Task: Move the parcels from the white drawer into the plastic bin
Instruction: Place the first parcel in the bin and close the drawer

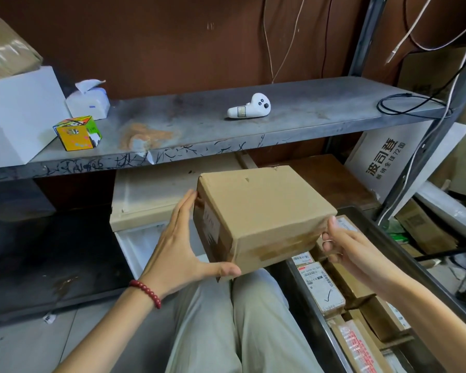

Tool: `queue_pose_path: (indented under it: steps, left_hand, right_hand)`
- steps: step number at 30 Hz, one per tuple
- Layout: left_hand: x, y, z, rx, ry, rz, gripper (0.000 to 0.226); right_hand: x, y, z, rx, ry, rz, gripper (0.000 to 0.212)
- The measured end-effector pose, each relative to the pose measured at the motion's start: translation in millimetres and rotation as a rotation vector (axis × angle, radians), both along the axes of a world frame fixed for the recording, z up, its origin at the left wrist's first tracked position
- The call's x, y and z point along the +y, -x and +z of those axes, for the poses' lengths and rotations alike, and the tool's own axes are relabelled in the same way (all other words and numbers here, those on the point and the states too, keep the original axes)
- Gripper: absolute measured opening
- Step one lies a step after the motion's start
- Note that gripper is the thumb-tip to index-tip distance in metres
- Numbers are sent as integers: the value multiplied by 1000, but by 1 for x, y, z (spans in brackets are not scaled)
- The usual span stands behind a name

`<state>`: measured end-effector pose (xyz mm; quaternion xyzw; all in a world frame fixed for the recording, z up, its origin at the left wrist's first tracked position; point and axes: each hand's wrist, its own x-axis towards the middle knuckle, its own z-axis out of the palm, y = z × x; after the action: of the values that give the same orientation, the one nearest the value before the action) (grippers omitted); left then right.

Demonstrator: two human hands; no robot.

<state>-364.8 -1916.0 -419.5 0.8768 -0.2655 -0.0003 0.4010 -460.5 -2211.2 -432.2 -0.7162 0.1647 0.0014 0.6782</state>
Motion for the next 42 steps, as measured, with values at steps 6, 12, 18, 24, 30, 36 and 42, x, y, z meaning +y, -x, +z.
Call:
queue_pose_path:
  steps: [6, 12, 18, 24, 30, 36, 42]
  left_hand:
    - [-9, -1, 3, 46, 190, 33, 120]
    - [-23, -1, -1, 130, 254, 17, 98]
    - [-39, -4, -8, 315, 256, -24, 96]
    - [-72, 5, -1, 286, 281, -128, 113]
    - [-109, 1, 4, 252, 240, -222, 110]
    - [-158, 12, -10, 425, -66, -473, 109]
    - [-218, 20, -38, 552, 42, -490, 92]
  right_hand:
    - [-5, 4, 4, -65, 145, -17, 94]
    - [-7, 9, 5, -248, 60, 8, 85]
    - [-14, 12, -2, -324, -7, -47, 91]
    - [-16, 20, -10, -210, -47, -217, 32]
    - [-34, 38, -21, -128, -7, -405, 38]
    - [-59, 58, -26, -119, 4, -550, 72]
    - [-79, 78, -41, -119, -65, -682, 90]
